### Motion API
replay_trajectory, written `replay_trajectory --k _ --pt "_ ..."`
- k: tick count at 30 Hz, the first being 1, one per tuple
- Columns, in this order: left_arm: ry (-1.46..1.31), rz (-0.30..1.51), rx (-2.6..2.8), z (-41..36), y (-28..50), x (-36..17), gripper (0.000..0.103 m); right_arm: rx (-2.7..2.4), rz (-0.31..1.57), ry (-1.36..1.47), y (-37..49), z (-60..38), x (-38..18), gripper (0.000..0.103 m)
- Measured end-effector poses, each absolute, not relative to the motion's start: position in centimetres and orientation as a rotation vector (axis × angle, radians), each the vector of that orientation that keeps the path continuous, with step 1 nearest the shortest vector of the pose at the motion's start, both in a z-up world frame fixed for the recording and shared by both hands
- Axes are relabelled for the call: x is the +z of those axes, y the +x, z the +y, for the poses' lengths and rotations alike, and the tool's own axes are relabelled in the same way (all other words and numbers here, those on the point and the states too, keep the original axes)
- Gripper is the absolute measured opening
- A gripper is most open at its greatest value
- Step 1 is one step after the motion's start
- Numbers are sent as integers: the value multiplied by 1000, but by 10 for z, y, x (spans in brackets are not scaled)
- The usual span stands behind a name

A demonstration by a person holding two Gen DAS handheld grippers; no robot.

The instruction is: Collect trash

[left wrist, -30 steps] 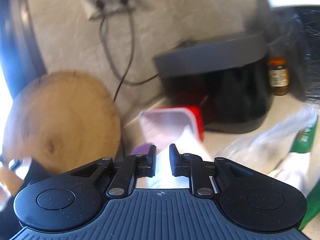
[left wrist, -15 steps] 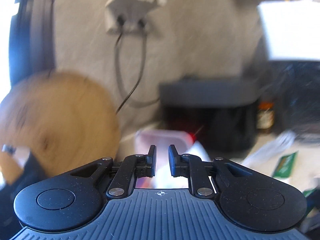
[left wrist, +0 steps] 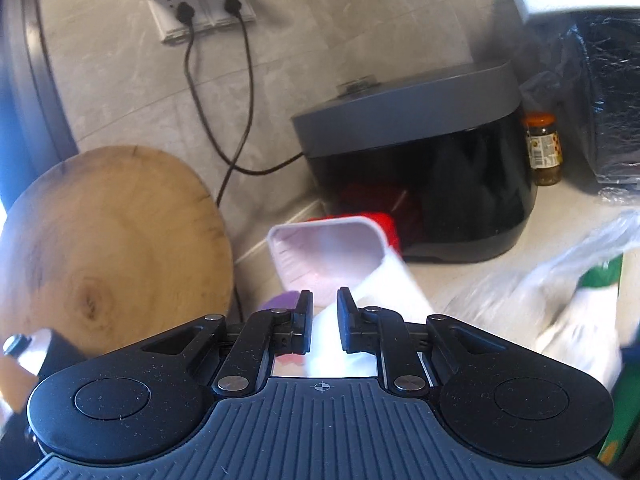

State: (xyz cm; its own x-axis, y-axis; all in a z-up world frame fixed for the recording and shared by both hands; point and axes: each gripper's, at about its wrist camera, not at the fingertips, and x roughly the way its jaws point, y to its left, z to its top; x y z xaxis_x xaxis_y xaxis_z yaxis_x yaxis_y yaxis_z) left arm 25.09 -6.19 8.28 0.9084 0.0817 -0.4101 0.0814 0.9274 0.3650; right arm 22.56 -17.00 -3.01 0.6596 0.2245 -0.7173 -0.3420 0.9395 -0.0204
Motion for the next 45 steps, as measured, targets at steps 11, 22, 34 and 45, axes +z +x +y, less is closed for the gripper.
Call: replay_trajectory --k 11,22,34,45 --pt "341 183 -232 -61 182 100 20 303 837 -168 229 -168 -26 103" --pt "377 346 5 -108 225 64 28 196 516 -145 168 -193 -1 102" --pt "245 447 24 -38 240 50 29 297 567 98 250 -188 34 102" --pt "67 497 45 -14 295 33 22 348 737 142 293 -185 15 28"
